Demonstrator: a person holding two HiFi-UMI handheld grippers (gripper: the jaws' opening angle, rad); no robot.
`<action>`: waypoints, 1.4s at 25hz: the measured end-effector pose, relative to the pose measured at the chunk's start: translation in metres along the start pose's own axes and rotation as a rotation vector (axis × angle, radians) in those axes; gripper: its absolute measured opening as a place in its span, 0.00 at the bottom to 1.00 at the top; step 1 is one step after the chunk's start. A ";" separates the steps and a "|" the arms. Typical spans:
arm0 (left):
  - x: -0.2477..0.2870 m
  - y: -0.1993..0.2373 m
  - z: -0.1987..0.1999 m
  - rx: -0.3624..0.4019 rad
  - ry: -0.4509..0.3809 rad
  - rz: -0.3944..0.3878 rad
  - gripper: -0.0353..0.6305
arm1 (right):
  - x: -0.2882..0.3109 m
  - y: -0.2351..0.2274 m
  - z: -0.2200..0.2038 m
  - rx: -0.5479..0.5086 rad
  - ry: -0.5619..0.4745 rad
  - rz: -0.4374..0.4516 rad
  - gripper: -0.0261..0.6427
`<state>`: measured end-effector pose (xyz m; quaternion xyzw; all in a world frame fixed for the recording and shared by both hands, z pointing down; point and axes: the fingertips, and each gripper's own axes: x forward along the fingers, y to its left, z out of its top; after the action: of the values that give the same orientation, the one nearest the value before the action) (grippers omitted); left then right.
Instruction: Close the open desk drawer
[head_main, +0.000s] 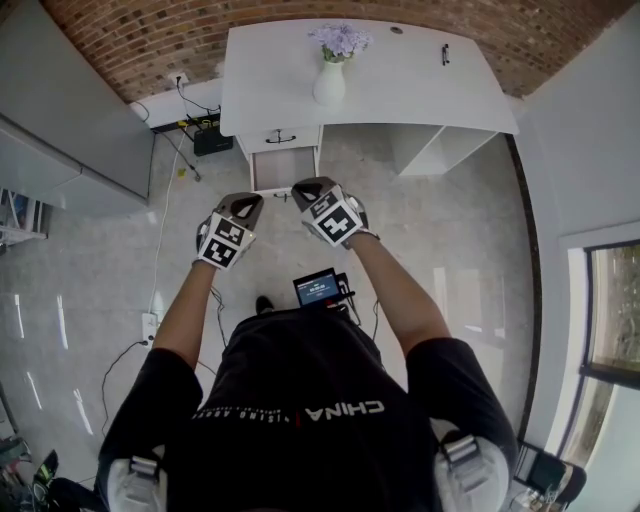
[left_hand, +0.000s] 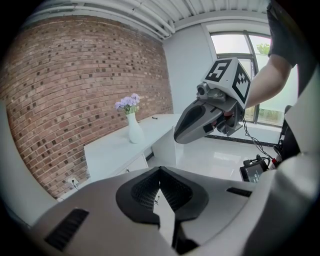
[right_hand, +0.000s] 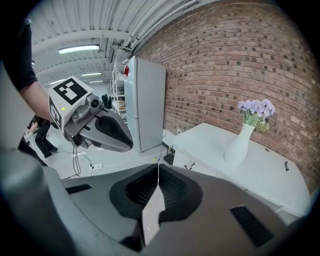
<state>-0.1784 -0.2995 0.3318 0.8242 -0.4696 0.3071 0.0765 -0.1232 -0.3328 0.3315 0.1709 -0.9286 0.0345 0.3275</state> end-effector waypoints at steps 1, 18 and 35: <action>0.002 0.001 -0.002 -0.005 0.004 0.001 0.07 | 0.002 -0.001 -0.002 -0.009 0.008 0.007 0.06; 0.088 0.024 -0.096 -0.027 0.054 -0.091 0.07 | 0.111 -0.031 -0.078 0.063 0.046 0.046 0.06; 0.319 0.005 -0.346 0.011 0.004 -0.063 0.07 | 0.343 -0.053 -0.315 0.024 0.003 0.029 0.06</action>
<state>-0.2152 -0.3907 0.7918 0.8385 -0.4415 0.3086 0.0827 -0.1666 -0.4279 0.7888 0.1611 -0.9300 0.0505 0.3266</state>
